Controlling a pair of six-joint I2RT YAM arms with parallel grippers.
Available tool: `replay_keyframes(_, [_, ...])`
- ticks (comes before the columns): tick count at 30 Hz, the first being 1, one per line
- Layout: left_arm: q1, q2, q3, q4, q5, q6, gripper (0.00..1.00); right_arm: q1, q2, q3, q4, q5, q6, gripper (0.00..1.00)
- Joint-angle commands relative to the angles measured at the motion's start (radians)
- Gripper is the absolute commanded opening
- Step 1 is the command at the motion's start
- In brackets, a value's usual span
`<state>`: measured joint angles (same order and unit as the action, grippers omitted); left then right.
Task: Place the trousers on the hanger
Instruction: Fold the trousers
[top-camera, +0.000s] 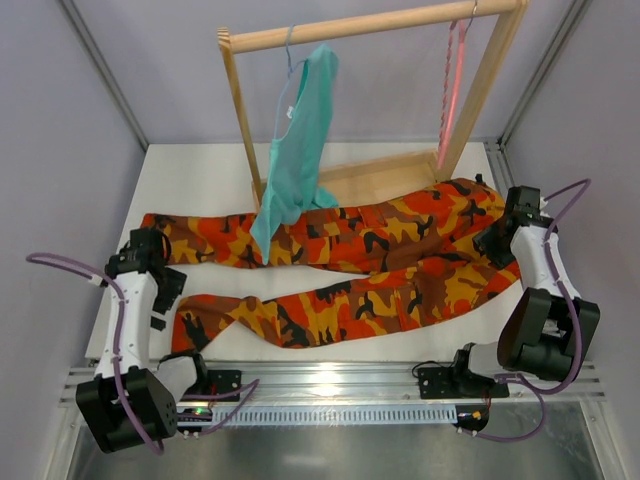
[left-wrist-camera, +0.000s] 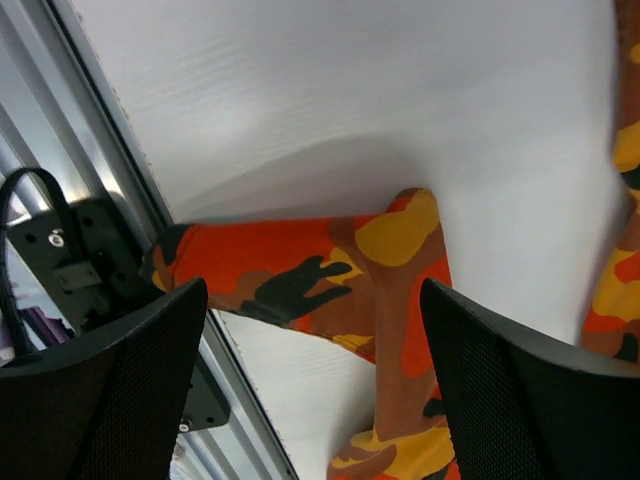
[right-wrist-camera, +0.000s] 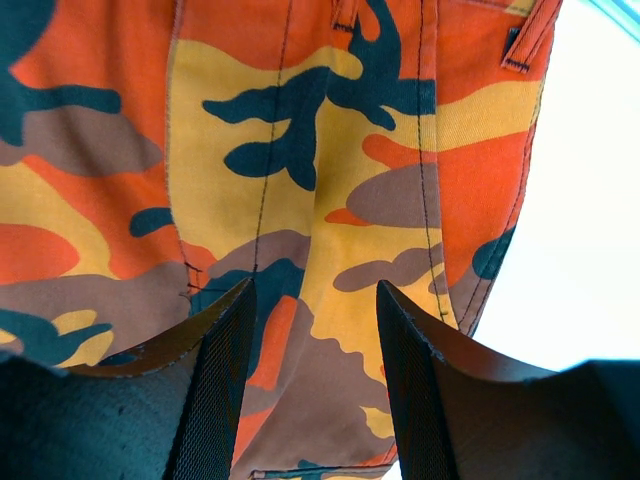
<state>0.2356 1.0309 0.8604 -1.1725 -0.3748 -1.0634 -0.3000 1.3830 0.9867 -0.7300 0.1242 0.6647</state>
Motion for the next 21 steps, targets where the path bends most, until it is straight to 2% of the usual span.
replay_keyframes(1, [0.001,0.005,-0.038,-0.023,0.121,-0.102,0.86,-0.005,-0.059,0.009,0.041,-0.003,-0.019,0.55])
replay_keyframes(3, [-0.001,0.003,-0.061,-0.015,0.152,-0.134,0.84,-0.007,-0.053,0.018,0.035,0.005,-0.025,0.54])
replay_keyframes(9, [-0.001,0.004,-0.106,0.02,0.111,-0.181,0.82,-0.007,-0.053,0.02,0.029,0.028,-0.024,0.54])
replay_keyframes(13, [-0.001,0.047,-0.147,0.117,0.131,-0.198,0.73,-0.008,-0.048,-0.002,0.04,0.028,-0.02,0.54])
replay_keyframes(16, [-0.002,0.104,-0.155,0.171,0.116,-0.185,0.59,-0.008,-0.047,-0.028,0.047,0.034,-0.004,0.55])
replay_keyframes(17, [-0.002,0.115,-0.152,0.18,0.106,-0.176,0.46,-0.013,-0.045,-0.033,0.044,0.034,0.007,0.54])
replay_keyframes(19, [-0.002,0.135,-0.132,0.191,0.077,-0.161,0.34,-0.042,-0.041,-0.051,0.047,0.026,0.045,0.54])
replay_keyframes(20, [-0.001,0.133,-0.126,0.191,0.05,-0.15,0.24,-0.057,-0.041,-0.057,0.049,0.028,0.056,0.55])
replay_keyframes(21, [-0.002,0.13,-0.118,0.198,0.034,-0.144,0.18,-0.074,-0.041,-0.066,0.05,0.029,0.067,0.54])
